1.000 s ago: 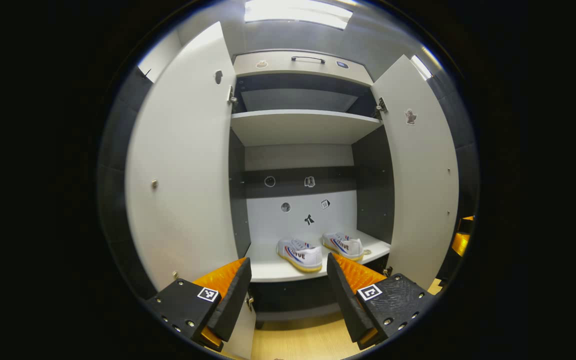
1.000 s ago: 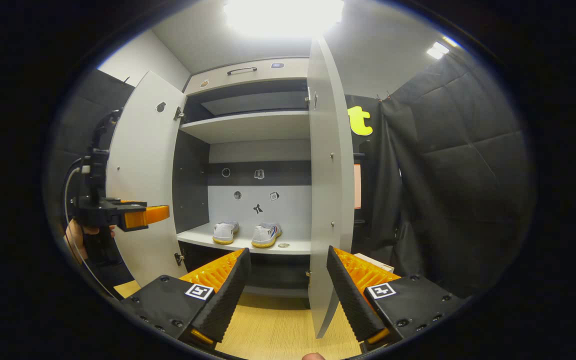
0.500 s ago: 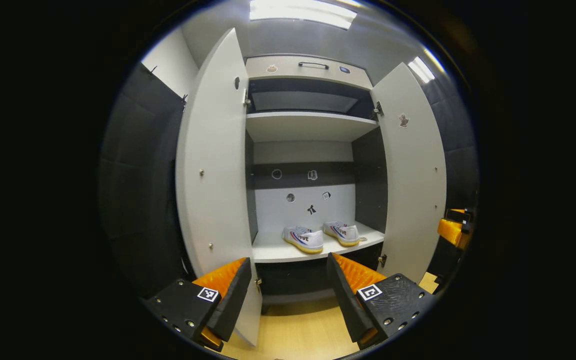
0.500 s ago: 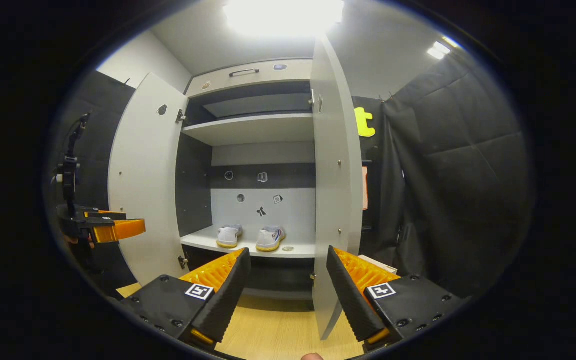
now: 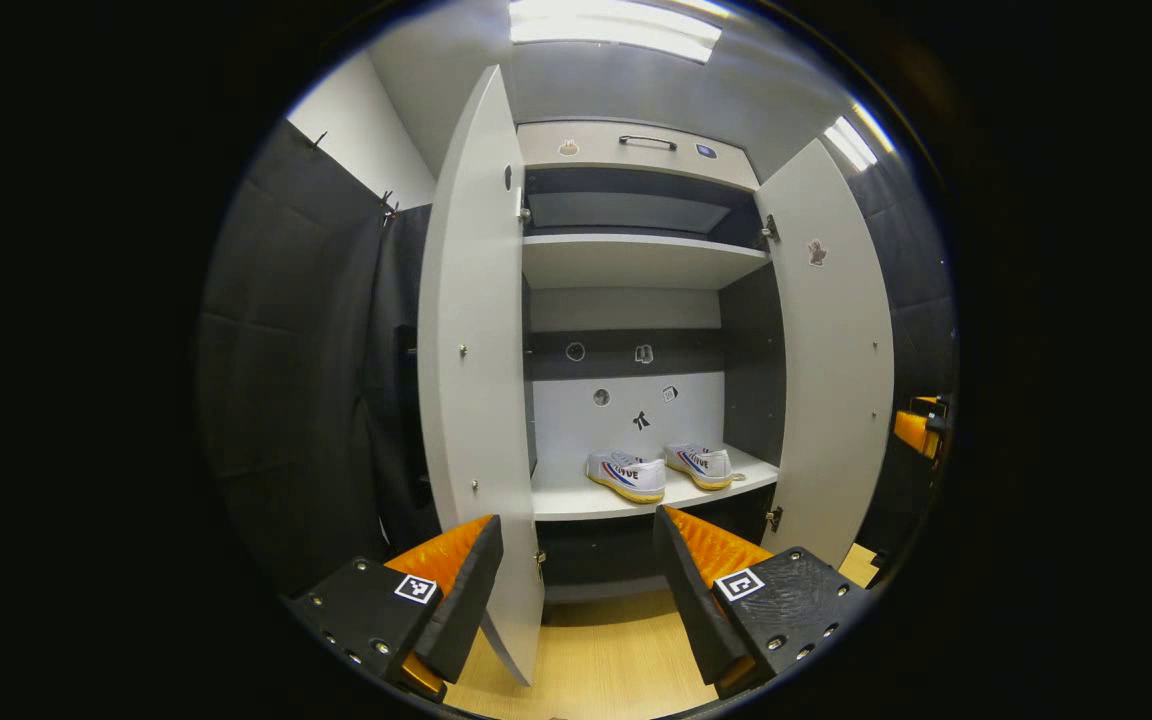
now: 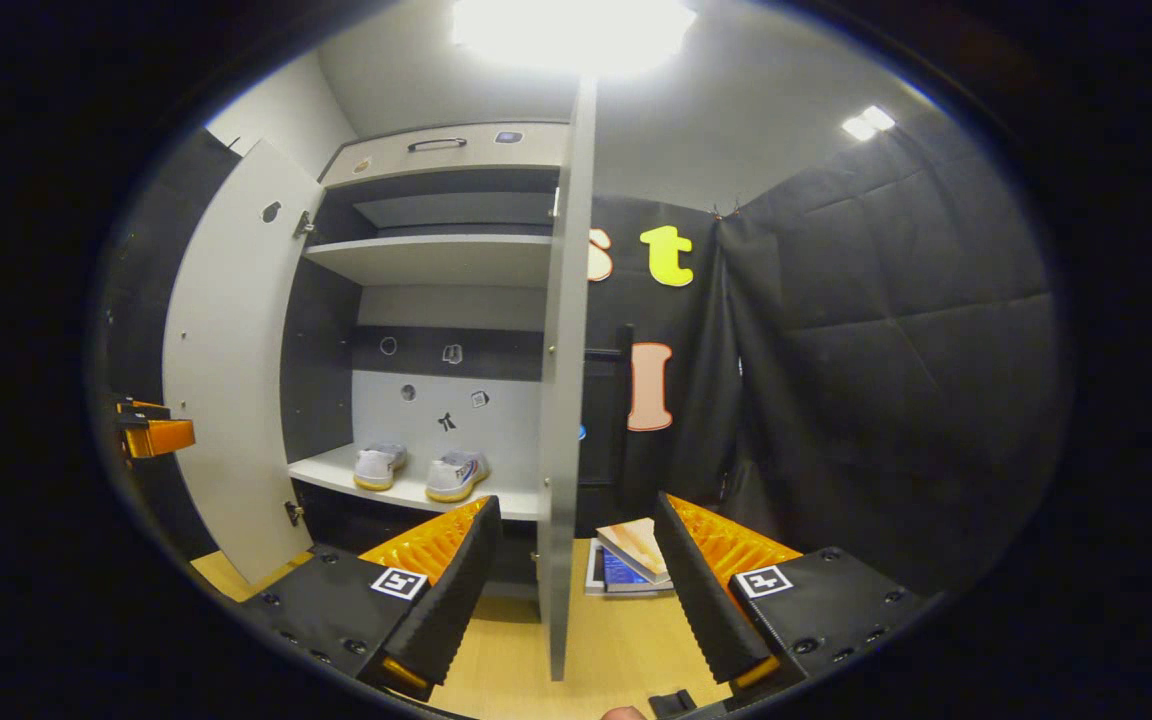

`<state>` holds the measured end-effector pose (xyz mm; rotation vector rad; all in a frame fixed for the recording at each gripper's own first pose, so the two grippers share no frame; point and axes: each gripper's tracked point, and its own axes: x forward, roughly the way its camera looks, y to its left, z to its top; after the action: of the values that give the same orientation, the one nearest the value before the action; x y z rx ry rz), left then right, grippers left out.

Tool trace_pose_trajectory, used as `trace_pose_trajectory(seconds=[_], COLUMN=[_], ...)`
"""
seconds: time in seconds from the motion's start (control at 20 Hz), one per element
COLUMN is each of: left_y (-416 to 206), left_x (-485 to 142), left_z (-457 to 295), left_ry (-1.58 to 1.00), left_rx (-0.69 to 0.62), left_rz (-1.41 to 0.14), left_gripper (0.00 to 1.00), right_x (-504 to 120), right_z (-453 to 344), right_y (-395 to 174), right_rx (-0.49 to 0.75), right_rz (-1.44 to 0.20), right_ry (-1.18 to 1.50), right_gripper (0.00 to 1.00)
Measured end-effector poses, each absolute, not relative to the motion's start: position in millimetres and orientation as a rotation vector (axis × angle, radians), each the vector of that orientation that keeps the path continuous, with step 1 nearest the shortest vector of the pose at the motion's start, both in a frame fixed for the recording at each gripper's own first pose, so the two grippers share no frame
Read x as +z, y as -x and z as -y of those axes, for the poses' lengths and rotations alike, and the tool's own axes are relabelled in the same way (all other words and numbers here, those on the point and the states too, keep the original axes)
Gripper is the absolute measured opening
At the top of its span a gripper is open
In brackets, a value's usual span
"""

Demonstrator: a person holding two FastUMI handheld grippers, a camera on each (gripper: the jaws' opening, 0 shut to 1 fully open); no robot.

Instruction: Grab one shoe with the right hand and put it into the shoe cabinet, grab the other shoe with the left hand and put it into the shoe cabinet; then close the right door with the right hand and the left door with the left hand.

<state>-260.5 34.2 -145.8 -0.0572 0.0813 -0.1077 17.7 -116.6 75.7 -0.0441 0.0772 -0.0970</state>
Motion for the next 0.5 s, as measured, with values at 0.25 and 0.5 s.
trace_pose_trajectory(seconds=[0.25, 0.5], left_y=[266, 272], left_x=[-147, -148], left_z=[-49, -68], left_ry=[0.054, 0.053], left_rx=[-0.077, -0.036], left_rz=[-0.081, -0.077], left_gripper=[0.81, 0.81], right_x=[96, 103], right_z=[174, 209], right_y=[-29, -50], right_rx=[-0.26, -0.366], right_rz=[-0.042, -0.035], right_ry=[0.061, 0.064], right_gripper=[0.96, 0.96])
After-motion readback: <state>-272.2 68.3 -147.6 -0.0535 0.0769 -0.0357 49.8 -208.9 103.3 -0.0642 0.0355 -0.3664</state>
